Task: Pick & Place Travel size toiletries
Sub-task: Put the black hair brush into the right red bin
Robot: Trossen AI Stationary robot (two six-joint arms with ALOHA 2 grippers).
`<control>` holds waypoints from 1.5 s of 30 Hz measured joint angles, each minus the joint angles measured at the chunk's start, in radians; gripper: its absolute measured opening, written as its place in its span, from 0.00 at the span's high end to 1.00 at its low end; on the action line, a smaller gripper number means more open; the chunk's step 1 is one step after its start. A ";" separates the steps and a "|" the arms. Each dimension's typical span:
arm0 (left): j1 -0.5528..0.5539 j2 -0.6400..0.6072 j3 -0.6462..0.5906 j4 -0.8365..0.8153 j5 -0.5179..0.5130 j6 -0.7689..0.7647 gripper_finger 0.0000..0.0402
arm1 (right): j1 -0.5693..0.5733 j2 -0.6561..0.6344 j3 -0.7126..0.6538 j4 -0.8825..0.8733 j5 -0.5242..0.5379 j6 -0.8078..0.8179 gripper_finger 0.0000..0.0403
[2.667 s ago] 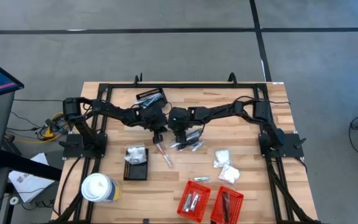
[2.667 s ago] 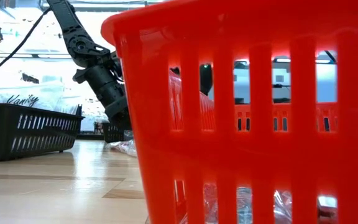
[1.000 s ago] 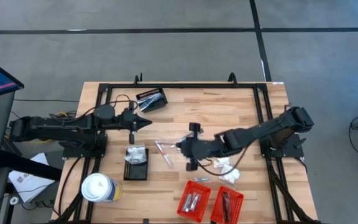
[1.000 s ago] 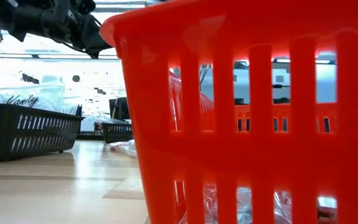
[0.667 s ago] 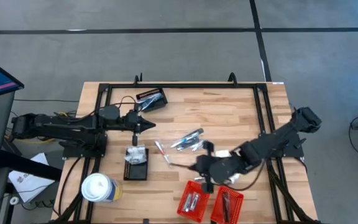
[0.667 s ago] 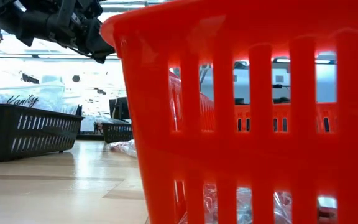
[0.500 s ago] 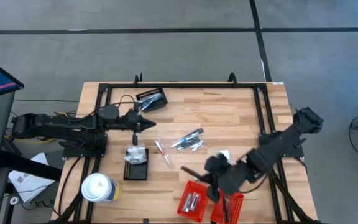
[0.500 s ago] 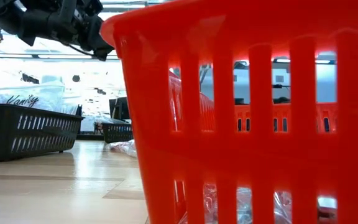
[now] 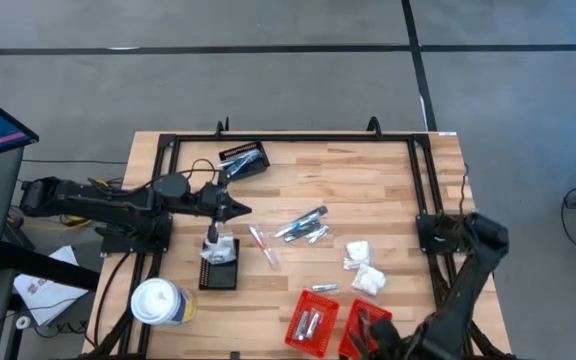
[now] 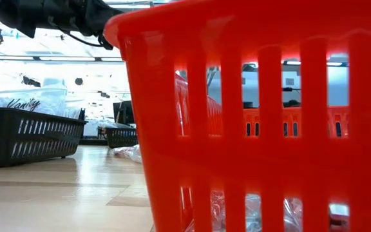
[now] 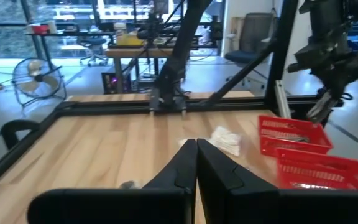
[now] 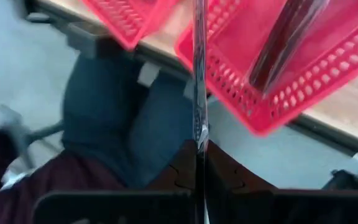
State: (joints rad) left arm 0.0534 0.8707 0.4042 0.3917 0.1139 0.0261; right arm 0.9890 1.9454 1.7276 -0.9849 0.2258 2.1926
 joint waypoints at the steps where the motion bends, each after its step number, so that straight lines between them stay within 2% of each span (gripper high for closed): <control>1: -0.006 0.000 0.000 0.002 0.000 0.000 1.00 | -0.012 0.020 0.031 -0.044 -0.017 -0.005 1.00; 7: -0.039 0.000 0.000 0.009 0.000 0.002 1.00 | -0.086 0.119 0.132 -0.318 -0.323 -0.043 1.00; 9: -0.043 0.000 0.000 0.012 0.000 0.003 1.00 | -0.085 0.124 0.134 -0.339 -0.362 -0.061 1.00; 18: -0.042 0.000 0.000 0.017 -0.010 0.002 1.00 | -0.115 0.122 0.134 -0.410 -0.355 -0.132 1.00; 27: -0.042 0.000 0.000 0.017 -0.011 -0.001 1.00 | -0.140 0.122 0.133 -0.402 -0.318 -0.161 0.99; 33: -0.042 0.000 0.000 0.016 -0.011 -0.002 1.00 | -0.153 0.166 0.133 -0.347 -0.331 -0.187 0.99; 38: -0.042 0.000 0.000 0.011 -0.012 -0.005 1.00 | -0.163 0.187 0.134 -0.375 -0.353 -0.221 0.99; 45: -0.042 0.000 0.000 0.012 -0.012 -0.005 1.00 | -0.168 0.187 0.132 -0.425 -0.356 -0.259 0.91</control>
State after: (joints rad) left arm 0.0113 0.8707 0.4042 0.4038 0.1020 0.0212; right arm 0.8214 2.1326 1.8595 -1.4102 -0.1306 1.9340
